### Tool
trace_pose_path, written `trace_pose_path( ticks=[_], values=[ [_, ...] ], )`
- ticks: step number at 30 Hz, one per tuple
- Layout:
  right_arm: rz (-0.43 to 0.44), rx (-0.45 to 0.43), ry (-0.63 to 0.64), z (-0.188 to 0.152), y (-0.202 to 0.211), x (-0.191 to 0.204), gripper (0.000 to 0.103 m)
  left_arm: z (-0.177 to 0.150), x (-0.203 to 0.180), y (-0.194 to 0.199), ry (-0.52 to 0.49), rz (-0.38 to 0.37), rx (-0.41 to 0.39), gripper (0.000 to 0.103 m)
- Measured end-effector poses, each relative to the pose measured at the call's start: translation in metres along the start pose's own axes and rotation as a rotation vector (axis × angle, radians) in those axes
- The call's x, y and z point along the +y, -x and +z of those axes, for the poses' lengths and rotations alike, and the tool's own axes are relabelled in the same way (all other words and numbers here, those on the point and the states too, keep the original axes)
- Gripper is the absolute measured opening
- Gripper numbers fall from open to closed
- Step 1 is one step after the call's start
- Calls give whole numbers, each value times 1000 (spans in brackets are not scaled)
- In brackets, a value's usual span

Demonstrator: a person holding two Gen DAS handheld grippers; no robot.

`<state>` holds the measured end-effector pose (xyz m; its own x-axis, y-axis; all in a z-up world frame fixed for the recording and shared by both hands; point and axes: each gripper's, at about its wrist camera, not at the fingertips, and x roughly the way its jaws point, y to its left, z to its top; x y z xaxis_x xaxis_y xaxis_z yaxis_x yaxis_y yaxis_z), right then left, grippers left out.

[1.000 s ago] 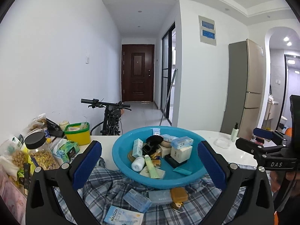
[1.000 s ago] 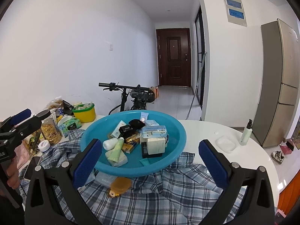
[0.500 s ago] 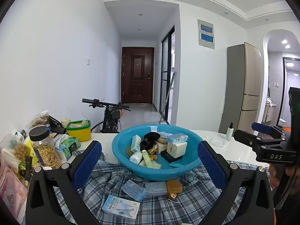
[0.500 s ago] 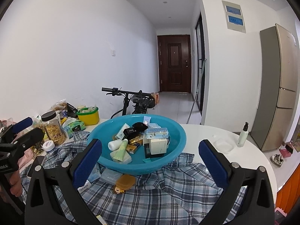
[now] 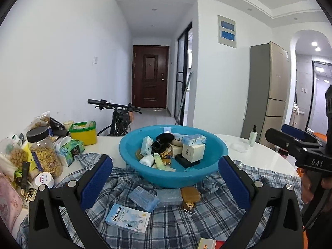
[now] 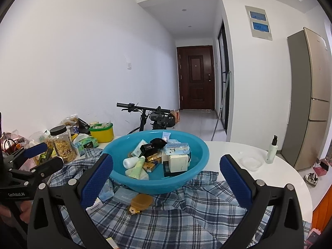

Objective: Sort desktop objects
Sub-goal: 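Lift both open grippers up and back away from the basin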

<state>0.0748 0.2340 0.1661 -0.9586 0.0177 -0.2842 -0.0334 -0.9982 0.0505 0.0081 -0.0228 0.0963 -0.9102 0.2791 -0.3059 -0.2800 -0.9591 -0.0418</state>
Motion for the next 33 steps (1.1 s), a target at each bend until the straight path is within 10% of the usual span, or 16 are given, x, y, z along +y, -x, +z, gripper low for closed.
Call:
trace_pose_path(
  ticks=[33],
  values=[
    [-52, -102, 56, -78, -25, -21, 103, -79, 7, -42, 5, 39, -41, 103]
  ],
)
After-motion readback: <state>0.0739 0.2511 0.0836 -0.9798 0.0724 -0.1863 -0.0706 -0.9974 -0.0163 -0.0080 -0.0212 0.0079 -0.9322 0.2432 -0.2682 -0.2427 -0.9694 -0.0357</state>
